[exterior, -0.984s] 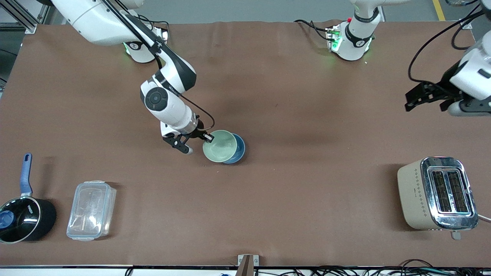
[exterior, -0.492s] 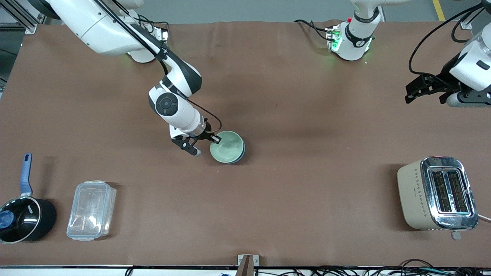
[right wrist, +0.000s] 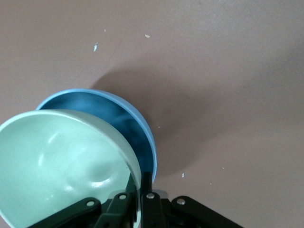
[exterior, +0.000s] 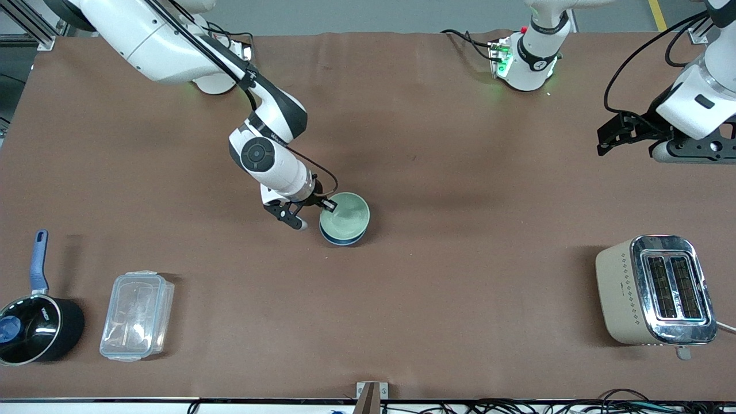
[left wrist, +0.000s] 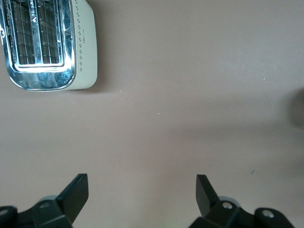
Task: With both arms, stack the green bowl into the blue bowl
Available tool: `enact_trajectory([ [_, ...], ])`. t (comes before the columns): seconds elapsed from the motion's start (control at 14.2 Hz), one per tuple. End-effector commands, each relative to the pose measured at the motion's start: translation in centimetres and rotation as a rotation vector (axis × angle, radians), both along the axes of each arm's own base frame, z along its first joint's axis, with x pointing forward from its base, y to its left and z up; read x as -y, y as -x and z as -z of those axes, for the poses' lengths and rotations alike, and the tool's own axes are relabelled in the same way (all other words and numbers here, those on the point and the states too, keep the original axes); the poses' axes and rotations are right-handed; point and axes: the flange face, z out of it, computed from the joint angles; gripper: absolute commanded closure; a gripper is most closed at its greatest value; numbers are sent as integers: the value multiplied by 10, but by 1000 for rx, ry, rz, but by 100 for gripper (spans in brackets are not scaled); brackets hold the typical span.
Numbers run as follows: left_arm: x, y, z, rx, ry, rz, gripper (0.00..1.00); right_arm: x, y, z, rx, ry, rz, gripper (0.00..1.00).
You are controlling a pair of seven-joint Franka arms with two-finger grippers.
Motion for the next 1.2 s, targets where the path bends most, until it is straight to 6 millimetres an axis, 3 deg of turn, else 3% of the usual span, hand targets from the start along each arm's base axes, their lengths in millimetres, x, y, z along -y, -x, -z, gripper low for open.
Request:
enact_trajectory([
  [0.0, -4, 12, -10, 0, -26, 8, 0, 0, -2, 1, 17, 16, -9, 91],
  [0.07, -5, 11, -12, 3, -25, 8, 0, 2, -3, 1, 20, 21, -11, 90],
  [0.14, -7, 8, -12, 3, -24, 13, 0, 2, -3, 0, 23, 21, -9, 79],
  [0.28, -7, 6, -18, 16, -20, 17, 0, 4, -5, -5, 30, 25, -10, 13],
  [0.49, -8, -3, -25, 33, -16, 18, 0, 15, -15, -45, 91, 63, -16, 0],
  [0.63, -8, -7, -24, 33, -14, 18, 0, 46, -28, -74, 133, 137, -73, 0],
  [0.84, -2, -19, -14, 19, -10, 34, 0, 101, -37, -134, 133, 294, -183, 0],
  [0.98, -4, -19, -15, 20, -6, 31, 0, 143, -38, -183, 156, 367, -270, 0],
  [1.12, -7, -17, -29, 49, -4, 24, 0, 181, -31, -219, 126, 418, -358, 0],
])
